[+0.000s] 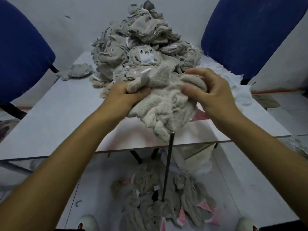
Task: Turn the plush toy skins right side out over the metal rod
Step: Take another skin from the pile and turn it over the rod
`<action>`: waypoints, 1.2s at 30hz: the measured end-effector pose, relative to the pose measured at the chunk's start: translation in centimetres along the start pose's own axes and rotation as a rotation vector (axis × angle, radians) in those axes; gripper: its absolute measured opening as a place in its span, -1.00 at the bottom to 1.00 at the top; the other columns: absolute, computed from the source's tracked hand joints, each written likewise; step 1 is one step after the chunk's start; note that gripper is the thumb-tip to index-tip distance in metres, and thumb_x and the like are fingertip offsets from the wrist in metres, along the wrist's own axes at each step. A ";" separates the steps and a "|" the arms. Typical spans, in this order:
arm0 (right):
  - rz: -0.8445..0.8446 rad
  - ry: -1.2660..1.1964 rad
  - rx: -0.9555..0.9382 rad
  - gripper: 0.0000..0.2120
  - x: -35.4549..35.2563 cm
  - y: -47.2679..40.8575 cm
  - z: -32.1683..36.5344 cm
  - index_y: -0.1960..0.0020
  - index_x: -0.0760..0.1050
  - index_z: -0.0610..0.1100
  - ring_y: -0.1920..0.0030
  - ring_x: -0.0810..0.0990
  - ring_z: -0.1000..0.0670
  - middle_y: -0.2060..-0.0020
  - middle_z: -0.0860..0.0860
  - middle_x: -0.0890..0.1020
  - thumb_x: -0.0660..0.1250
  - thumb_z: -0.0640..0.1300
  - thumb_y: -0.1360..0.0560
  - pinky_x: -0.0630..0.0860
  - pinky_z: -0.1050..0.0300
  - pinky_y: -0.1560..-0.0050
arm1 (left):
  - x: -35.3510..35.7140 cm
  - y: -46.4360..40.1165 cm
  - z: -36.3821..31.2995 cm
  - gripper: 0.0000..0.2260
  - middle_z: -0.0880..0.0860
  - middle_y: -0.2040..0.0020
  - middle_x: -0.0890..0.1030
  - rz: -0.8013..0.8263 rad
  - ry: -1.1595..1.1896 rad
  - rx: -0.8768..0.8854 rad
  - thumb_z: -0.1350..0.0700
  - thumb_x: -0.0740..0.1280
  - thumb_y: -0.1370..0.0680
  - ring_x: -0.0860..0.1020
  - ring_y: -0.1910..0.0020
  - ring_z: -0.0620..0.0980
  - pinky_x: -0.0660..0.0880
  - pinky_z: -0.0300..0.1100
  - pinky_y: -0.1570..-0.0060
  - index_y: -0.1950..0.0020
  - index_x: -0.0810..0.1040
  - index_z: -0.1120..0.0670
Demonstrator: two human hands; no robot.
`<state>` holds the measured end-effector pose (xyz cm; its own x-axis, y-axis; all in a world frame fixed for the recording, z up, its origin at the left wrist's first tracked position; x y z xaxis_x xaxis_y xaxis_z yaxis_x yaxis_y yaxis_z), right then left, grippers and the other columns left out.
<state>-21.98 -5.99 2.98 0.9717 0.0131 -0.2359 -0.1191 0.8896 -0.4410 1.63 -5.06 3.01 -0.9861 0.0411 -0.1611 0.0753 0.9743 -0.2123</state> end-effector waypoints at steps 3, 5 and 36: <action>0.074 0.425 0.142 -0.60 1.1 -0.2 -3.5 -0.33 0.45 0.08 -0.19 0.51 0.03 -0.19 0.07 0.53 0.43 -0.08 -0.52 0.49 0.02 -0.22 | 0.6 -0.3 3.0 -0.64 0.11 -0.14 0.55 -0.125 -0.580 -0.125 0.13 0.44 -0.52 0.52 -0.12 0.15 0.50 0.05 -0.11 -0.29 0.48 -0.01; 0.109 0.626 0.134 -0.59 1.9 0.7 -5.3 -0.36 0.44 0.04 -0.29 0.37 -0.10 -0.25 -0.05 0.44 0.39 -0.11 -0.54 0.29 0.12 -0.29 | 1.5 0.0 3.6 -0.52 0.16 -0.16 0.45 -0.161 -0.977 0.146 0.25 0.43 -0.46 0.41 -0.15 0.17 0.46 0.08 -0.08 -0.35 0.46 0.00; 0.121 1.124 0.287 -0.59 -3.8 1.9 -7.7 -0.39 0.32 0.01 -0.26 0.35 -0.25 -0.33 -0.15 0.36 0.24 -0.17 -0.57 0.41 -0.12 -0.13 | 10.2 -2.2 3.4 -0.96 0.03 0.15 0.61 0.041 -0.776 0.178 0.22 0.36 -0.52 0.54 0.13 0.02 0.51 -0.01 0.09 0.09 0.56 0.08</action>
<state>-27.52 -7.84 -3.65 0.2122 -0.1788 -0.9607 -0.0081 0.9828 -0.1847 -8.13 -7.52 -1.50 -0.6021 -0.1535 -0.7835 0.1968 0.9225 -0.3320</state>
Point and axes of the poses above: each hand's wrist, its own y-axis away from the middle knuckle, its own x-axis out of the palm, z = x × y, the point moved 1 cm from there along -y, towards the middle knuckle
